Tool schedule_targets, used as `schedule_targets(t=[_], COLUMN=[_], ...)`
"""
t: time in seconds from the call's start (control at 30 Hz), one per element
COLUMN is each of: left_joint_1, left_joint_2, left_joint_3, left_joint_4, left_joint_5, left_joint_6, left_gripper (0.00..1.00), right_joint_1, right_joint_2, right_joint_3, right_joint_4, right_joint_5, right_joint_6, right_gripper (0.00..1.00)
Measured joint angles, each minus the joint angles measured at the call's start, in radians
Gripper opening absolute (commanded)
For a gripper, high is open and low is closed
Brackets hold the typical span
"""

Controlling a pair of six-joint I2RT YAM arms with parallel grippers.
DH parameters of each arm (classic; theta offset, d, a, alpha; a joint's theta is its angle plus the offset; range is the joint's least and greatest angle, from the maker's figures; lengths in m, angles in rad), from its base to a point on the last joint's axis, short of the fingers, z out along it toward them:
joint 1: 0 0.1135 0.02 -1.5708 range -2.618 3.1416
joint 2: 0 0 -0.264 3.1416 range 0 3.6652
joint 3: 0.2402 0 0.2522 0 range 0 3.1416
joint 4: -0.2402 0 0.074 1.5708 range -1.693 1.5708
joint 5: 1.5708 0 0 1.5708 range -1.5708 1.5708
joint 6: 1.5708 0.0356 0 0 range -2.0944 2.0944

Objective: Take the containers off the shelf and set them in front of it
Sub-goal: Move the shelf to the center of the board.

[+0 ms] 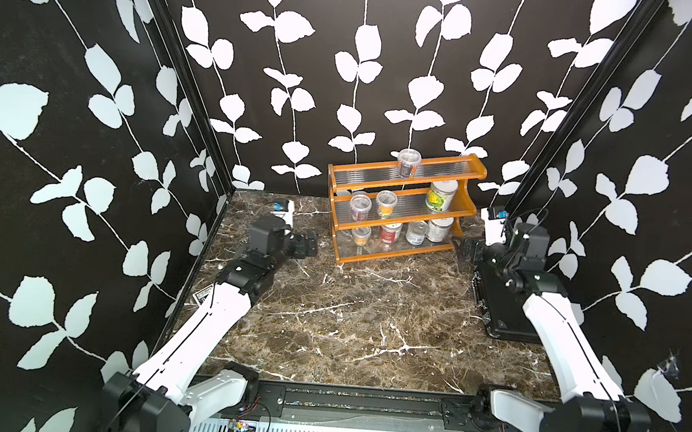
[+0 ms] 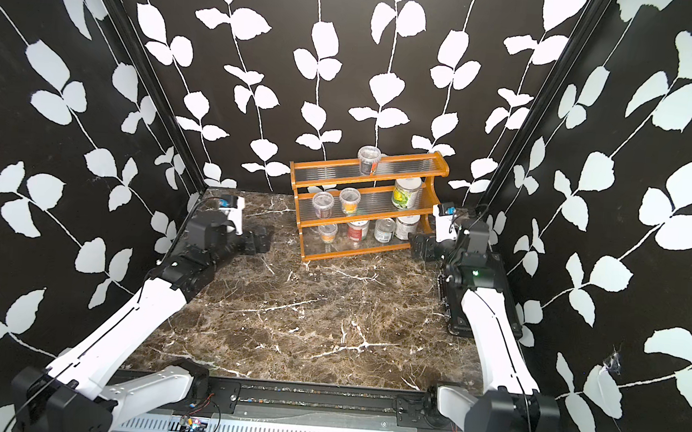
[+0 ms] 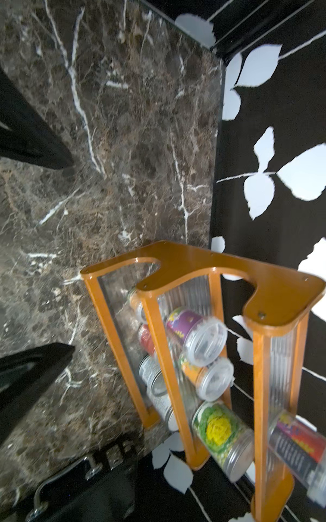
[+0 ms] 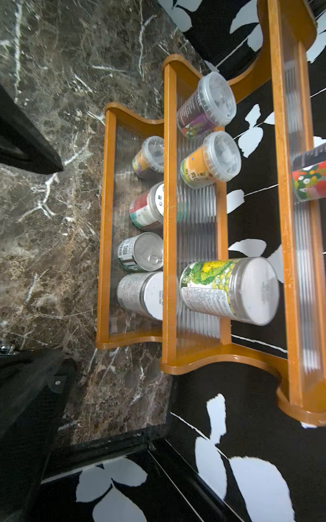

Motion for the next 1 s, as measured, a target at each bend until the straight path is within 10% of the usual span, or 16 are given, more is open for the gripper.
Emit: schedule_targets(t=[0.23, 1.0], left_joint_1=[-0.157, -0.164], left_joint_2=[0.194, 0.712], left_joint_3=[0.082, 0.463], left_joint_4=[-0.014, 0.090], left_joint_5=[-0.155, -0.338], left_joint_6=[-0.085, -0.026], left_gripper=[0.82, 0.50], right_joint_1=[-0.053, -0.150], right_joint_2=[0.095, 0.382], right_joint_3=[0.072, 0.255], right_joint_4=[-0.091, -0.041], right_joint_5=[-0.022, -0.020], right_joint_6=[0.005, 0.027], right_gripper=[1.00, 1.00])
